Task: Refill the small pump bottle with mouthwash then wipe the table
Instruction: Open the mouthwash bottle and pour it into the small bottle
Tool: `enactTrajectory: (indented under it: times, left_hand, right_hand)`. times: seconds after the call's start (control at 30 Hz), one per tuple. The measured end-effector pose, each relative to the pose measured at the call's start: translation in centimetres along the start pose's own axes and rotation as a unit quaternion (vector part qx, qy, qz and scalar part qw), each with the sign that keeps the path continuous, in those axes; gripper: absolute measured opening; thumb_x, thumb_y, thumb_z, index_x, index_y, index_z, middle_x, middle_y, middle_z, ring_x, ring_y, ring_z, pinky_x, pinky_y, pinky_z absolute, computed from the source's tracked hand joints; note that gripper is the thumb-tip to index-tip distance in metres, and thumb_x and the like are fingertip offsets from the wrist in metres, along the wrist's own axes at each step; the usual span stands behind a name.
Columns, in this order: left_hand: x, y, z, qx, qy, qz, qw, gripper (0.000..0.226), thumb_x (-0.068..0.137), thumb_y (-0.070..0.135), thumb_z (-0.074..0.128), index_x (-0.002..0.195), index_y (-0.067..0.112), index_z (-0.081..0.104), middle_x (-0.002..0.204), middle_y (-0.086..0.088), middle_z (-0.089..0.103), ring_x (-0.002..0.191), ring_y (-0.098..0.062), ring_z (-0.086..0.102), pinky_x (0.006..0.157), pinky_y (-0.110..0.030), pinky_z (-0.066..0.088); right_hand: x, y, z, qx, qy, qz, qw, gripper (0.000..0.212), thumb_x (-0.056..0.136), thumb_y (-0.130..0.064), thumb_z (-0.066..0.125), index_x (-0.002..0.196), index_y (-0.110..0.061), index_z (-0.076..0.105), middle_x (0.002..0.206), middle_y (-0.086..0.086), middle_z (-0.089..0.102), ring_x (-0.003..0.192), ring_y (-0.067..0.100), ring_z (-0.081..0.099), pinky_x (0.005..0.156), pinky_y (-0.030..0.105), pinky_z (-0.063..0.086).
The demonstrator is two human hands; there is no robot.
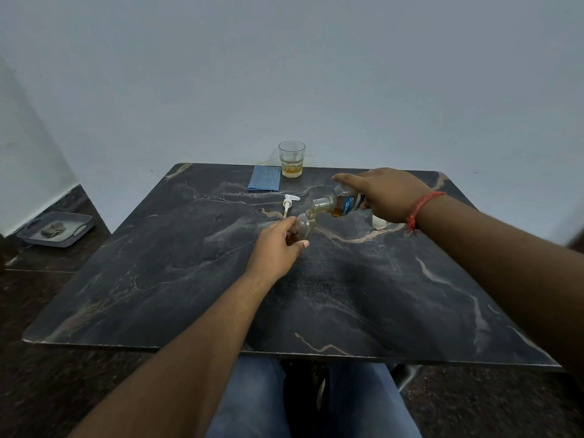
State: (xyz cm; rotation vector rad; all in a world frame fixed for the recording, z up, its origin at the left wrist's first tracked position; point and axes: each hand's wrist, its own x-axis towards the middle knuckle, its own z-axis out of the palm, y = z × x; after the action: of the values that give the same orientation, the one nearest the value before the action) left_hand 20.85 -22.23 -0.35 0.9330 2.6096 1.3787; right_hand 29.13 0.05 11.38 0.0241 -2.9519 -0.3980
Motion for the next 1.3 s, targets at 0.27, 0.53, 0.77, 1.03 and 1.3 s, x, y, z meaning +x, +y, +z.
enactTrajectory:
  times: [0.27,0.53,0.77,1.03,1.3]
  left_hand:
    - [-0.1,0.2,-0.2,-0.002,-0.002,0.000,1.000,0.040,0.087,0.023,0.077,0.124,0.027,0.062,0.121,0.009,0.066,0.108,-0.005,0.057,0.093,-0.024,0.045]
    - [-0.1,0.0,-0.1,-0.003,-0.001,0.006,1.000,0.037,0.086,0.024,0.078,0.120,0.028,0.063,0.120,0.008,0.068,0.108,-0.008,0.062,0.097,-0.033,0.053]
    - [0.0,0.1,-0.1,0.007,-0.005,-0.003,1.000,0.043,0.087,0.025,0.077,0.127,0.027,0.062,0.124,0.007,0.067,0.112,-0.009,0.061,0.100,-0.034,0.051]
    - [-0.2,0.3,-0.3,-0.011,-0.003,-0.008,1.000,0.040,0.087,0.023,0.078,0.124,0.027,0.063,0.120,0.009,0.067,0.107,-0.008,0.062,0.099,-0.034,0.052]
    - [-0.3,0.1,0.1,-0.052,-0.003,-0.015,0.999,0.032,0.086,0.020,0.078,0.113,0.029,0.064,0.114,0.012,0.069,0.105,-0.006,0.065,0.097,-0.033,0.054]
  right_hand:
    - [0.0,0.0,-0.1,-0.008,0.004,-0.001,1.000,0.085,0.087,-0.003,0.064,0.155,-0.029,0.020,0.120,0.009,0.064,0.104,0.029,0.061,0.080,0.039,0.055]
    - [-0.1,-0.1,0.1,-0.001,0.004,0.004,1.000,0.086,0.087,-0.003,0.064,0.155,-0.031,0.019,0.121,0.009,0.063,0.104,0.028,0.060,0.079,0.038,0.054]
    - [-0.2,0.0,0.3,0.001,0.002,0.005,1.000,0.087,0.086,-0.003,0.065,0.155,-0.031,0.019,0.117,0.008,0.064,0.101,0.027,0.061,0.078,0.039,0.055]
    - [-0.9,-0.3,1.2,0.042,0.001,0.031,0.999,0.086,0.087,-0.004,0.063,0.153,-0.034,0.018,0.122,0.007,0.063,0.099,0.026,0.061,0.075,0.040,0.054]
    - [-2.0,-1.8,4.3,0.287,0.021,0.131,0.949,0.073,0.088,-0.009,0.069,0.147,-0.032,0.032,0.121,0.012,0.065,0.097,0.026,0.065,0.083,0.039,0.055]
